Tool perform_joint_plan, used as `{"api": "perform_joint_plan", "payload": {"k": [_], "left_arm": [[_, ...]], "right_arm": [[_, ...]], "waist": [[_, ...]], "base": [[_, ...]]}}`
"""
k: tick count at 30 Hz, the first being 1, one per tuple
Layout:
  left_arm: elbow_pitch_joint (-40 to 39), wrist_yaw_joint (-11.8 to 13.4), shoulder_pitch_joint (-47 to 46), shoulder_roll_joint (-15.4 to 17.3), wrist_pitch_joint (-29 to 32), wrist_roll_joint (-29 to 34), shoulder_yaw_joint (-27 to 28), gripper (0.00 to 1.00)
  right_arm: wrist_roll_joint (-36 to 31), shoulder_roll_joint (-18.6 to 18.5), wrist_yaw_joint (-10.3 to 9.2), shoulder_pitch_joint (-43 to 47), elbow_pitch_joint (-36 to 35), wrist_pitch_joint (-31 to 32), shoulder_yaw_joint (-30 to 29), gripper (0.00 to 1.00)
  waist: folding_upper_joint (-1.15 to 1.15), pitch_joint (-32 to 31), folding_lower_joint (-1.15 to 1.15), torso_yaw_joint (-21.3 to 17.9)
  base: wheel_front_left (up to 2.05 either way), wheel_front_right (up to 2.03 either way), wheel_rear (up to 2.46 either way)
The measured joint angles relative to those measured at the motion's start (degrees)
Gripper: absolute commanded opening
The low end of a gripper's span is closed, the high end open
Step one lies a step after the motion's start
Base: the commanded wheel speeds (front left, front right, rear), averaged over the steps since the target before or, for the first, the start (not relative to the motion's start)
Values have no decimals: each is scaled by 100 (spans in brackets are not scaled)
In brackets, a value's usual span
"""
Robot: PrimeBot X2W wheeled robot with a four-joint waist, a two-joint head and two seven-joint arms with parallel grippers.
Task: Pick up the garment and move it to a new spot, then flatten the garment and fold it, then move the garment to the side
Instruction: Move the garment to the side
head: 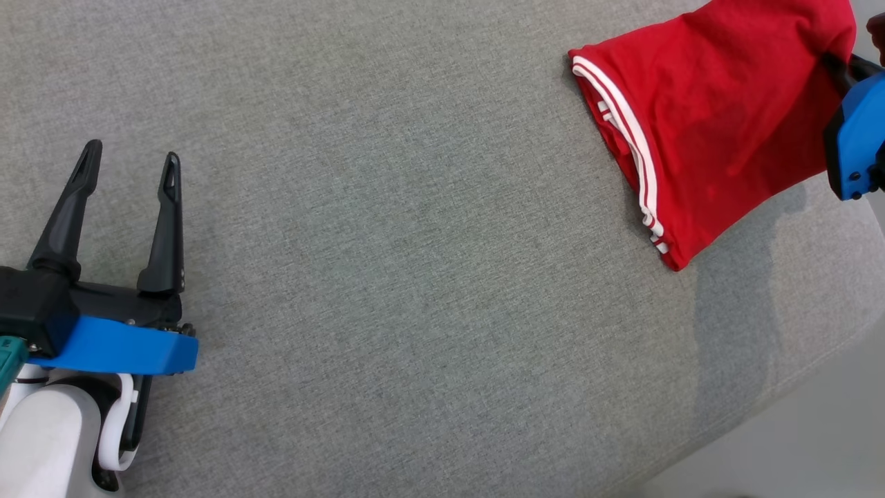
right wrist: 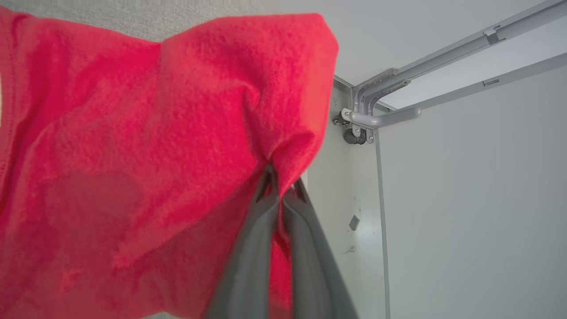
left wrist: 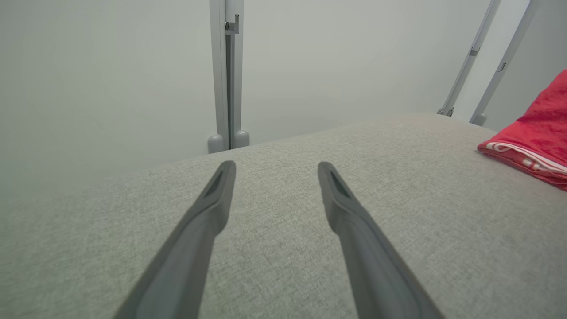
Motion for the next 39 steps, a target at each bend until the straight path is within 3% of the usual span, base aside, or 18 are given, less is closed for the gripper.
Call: {"api": "perform_joint_plan", "payload": {"k": [2, 3, 8, 14, 22, 30, 35, 39], "left_arm": [[9, 0, 0, 16, 24, -4, 1, 100], [16, 1, 0, 18, 24, -13, -2, 100], [210, 0, 2, -90, -94, -76, -91, 100], [771, -7, 186, -463, -517, -219, -263, 100], [1469, -10, 786, -865, -891, -393, -324, 100], [1679, 26, 1283, -1156, -957, -427, -130, 100], [1668, -9, 1584, -1235, -964, -379, 131, 100], [1663, -59, 1879, -1346, -964, -309, 280, 100]], "right_arm": [[-67, 56, 0, -26, 107, -98, -44, 52], [-98, 93, 0, -35, 169, -130, -89, 100], [-212, 248, 0, -47, 572, -151, -428, 100], [-187, 350, -1, 401, 625, -313, -671, 100], [182, 665, 0, 2132, -793, -1514, -1136, 100], [-36, 1595, 0, 4283, -2425, -2579, -2068, 100], [-328, 2128, -1, 5031, -2777, -2755, -2388, 100], [-412, 2283, -1, 5205, -2826, -2754, -2356, 100]], "waist": [[0, -17, 0, 19], [0, -30, 0, 31], [0, -253, 0, 182], [0, -1017, -2, 605], [0, -2175, -3, 1191], [0, -2773, -2, 1691], [0, -2933, -1, 1883], [0, -3058, -1, 1931]], "base": [[0, 0, 0], [0, 0, 0], [0, 0, 0], [0, 0, 0], [0, 0, 0], [0, 0, 0], [0, 0, 0], [0, 0, 0]]}}
